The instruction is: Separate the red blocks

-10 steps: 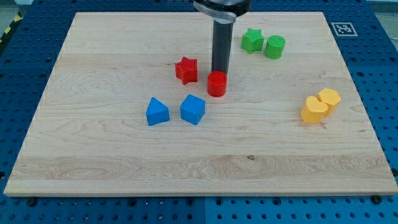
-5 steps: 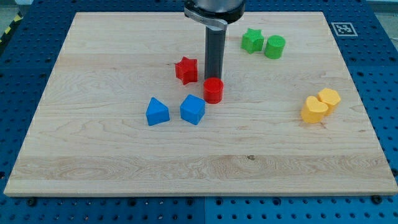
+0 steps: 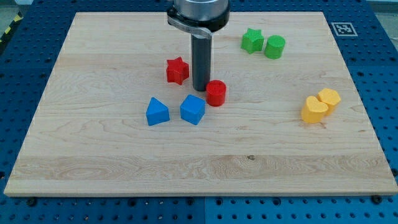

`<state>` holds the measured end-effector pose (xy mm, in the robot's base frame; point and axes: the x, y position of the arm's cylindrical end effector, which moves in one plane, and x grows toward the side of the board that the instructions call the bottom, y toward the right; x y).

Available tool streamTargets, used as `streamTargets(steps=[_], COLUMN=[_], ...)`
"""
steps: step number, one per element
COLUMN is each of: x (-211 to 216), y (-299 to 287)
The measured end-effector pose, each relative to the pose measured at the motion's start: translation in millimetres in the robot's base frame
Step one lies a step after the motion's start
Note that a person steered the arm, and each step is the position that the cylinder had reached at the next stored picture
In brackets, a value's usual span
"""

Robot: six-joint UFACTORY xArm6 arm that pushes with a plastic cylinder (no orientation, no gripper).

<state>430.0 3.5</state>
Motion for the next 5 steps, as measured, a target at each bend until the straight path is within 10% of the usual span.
streamTargets(steps=[3,5], x=[24,-39], y=[41,41])
